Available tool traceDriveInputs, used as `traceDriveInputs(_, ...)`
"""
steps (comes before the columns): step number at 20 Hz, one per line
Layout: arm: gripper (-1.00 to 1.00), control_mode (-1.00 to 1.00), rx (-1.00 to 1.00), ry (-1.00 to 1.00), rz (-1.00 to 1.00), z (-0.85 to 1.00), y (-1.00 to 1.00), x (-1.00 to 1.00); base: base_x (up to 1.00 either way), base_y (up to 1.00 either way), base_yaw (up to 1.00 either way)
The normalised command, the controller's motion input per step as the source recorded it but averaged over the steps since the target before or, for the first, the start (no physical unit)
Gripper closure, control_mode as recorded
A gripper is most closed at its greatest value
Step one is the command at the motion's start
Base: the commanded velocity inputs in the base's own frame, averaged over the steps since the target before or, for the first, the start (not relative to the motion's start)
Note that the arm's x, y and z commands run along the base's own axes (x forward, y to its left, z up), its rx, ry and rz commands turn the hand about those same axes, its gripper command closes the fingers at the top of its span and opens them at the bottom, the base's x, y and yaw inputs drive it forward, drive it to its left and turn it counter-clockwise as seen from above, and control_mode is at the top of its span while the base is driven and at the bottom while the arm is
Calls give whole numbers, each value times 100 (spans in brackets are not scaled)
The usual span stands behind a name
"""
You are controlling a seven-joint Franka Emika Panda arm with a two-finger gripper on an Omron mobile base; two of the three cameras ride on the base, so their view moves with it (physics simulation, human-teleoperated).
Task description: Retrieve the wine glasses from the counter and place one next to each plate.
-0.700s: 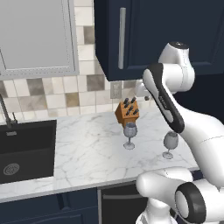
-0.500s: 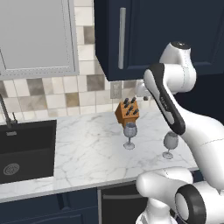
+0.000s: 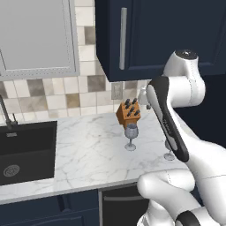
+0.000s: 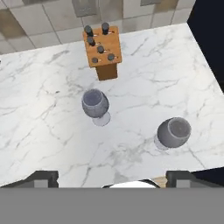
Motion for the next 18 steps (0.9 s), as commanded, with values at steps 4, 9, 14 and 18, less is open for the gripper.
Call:
traceDriveInputs(4, -100, -100, 29, 0, -54, -14, 19, -31, 0, 0, 0)
traceDriveInputs(9, -100, -100, 33, 0, -55, -13, 10, -7, 0, 0, 0)
traceDriveInputs(14, -100, -100, 35, -2, -29, -2, 0, 0, 0, 0, 0)
traceDriveInputs(18, -100, -100, 37, -11, -25, -5, 0, 0, 0, 0, 0)
